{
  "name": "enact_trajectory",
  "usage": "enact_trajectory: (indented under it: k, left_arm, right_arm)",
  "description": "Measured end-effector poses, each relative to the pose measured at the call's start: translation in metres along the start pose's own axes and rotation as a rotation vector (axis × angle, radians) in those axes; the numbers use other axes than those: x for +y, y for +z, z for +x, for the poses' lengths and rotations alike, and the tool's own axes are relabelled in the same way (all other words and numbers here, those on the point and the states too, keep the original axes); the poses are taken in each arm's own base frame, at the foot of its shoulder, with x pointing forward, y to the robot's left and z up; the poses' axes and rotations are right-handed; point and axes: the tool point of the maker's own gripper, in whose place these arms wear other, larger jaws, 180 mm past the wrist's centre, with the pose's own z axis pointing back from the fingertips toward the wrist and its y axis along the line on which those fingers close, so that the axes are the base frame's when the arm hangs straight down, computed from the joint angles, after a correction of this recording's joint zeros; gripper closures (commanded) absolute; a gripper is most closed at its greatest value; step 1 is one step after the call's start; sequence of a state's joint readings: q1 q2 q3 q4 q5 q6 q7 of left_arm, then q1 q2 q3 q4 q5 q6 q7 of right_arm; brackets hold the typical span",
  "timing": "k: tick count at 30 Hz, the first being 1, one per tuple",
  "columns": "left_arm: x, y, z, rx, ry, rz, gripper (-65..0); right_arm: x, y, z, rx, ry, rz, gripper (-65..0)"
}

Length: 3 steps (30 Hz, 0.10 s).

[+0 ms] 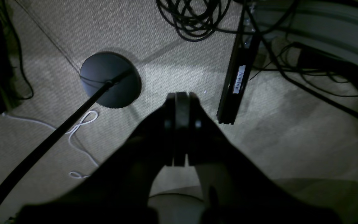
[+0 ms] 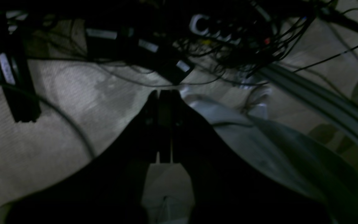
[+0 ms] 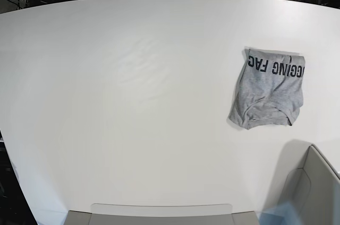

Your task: Fold the T-shirt properly

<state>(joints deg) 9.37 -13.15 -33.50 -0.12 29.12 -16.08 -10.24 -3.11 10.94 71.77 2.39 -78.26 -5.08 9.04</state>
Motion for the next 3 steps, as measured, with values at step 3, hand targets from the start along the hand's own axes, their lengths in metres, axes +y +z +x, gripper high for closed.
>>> enact_trajectory:
  k: [3]
  left_arm:
    - [-0.0094,-0.0029,0.0094,-0.015,0.003,-0.01,0.0]
  right_arm:
    - [-0.0009,-0.0001,0.0014,-0.002,0.0,-0.006,0.0]
